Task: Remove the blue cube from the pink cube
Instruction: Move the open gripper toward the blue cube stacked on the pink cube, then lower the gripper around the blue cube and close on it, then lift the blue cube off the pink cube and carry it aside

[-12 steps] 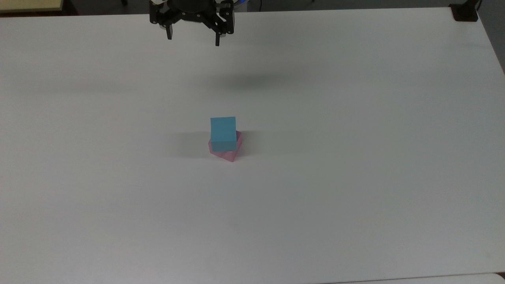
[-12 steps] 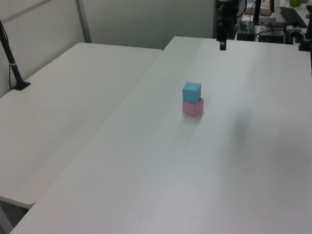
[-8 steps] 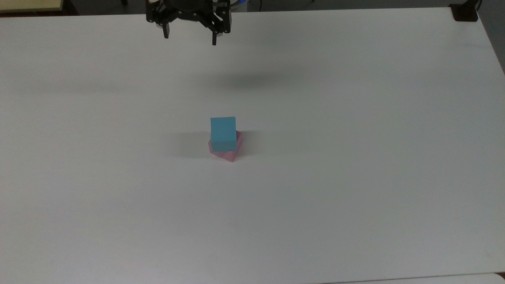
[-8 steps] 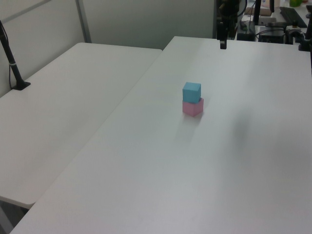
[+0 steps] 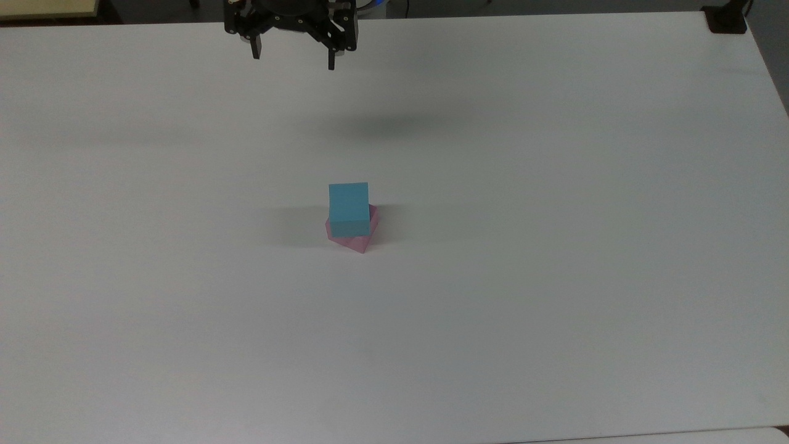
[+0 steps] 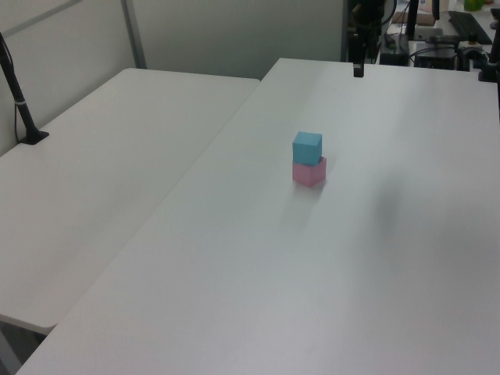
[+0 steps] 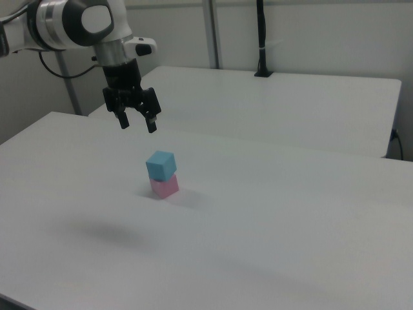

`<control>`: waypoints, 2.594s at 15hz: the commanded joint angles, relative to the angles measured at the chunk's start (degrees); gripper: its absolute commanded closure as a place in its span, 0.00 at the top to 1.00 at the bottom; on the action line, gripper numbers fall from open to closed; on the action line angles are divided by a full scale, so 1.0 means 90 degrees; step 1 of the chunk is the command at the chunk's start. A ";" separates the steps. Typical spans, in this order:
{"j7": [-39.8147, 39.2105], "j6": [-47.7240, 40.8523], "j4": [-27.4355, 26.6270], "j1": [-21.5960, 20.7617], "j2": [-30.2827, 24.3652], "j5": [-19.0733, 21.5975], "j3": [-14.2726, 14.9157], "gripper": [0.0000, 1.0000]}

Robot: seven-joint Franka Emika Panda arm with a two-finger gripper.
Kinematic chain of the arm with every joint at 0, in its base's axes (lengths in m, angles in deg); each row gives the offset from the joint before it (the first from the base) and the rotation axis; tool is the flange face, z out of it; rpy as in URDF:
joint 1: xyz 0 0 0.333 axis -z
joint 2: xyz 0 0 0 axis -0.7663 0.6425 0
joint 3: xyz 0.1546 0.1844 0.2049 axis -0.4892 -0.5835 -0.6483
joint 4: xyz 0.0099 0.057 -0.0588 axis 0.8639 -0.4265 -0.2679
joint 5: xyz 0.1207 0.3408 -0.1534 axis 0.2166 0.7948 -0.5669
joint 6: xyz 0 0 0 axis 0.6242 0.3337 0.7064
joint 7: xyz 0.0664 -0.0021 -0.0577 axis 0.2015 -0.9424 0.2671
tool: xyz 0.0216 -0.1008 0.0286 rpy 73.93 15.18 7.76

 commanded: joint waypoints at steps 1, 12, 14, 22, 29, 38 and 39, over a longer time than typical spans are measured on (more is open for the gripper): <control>-0.0149 -0.0015 -0.0092 -0.0022 -0.0112 0.0017 0.0039 1.00; -0.0804 0.1303 0.0055 0.0066 0.0600 0.0320 0.0039 1.00; -0.0716 0.1606 0.0055 0.0027 0.0922 0.0330 0.0029 1.00; -0.0179 0.2329 0.0045 -0.0510 0.1870 0.0320 -0.0020 1.00; -0.0247 0.2349 0.0055 -0.0481 0.1949 0.0154 0.0019 1.00; -0.0179 0.2778 0.0045 -0.0501 0.2212 0.0076 0.0019 0.69; -0.0188 0.2769 0.0055 -0.0491 0.2193 0.0086 0.0019 0.50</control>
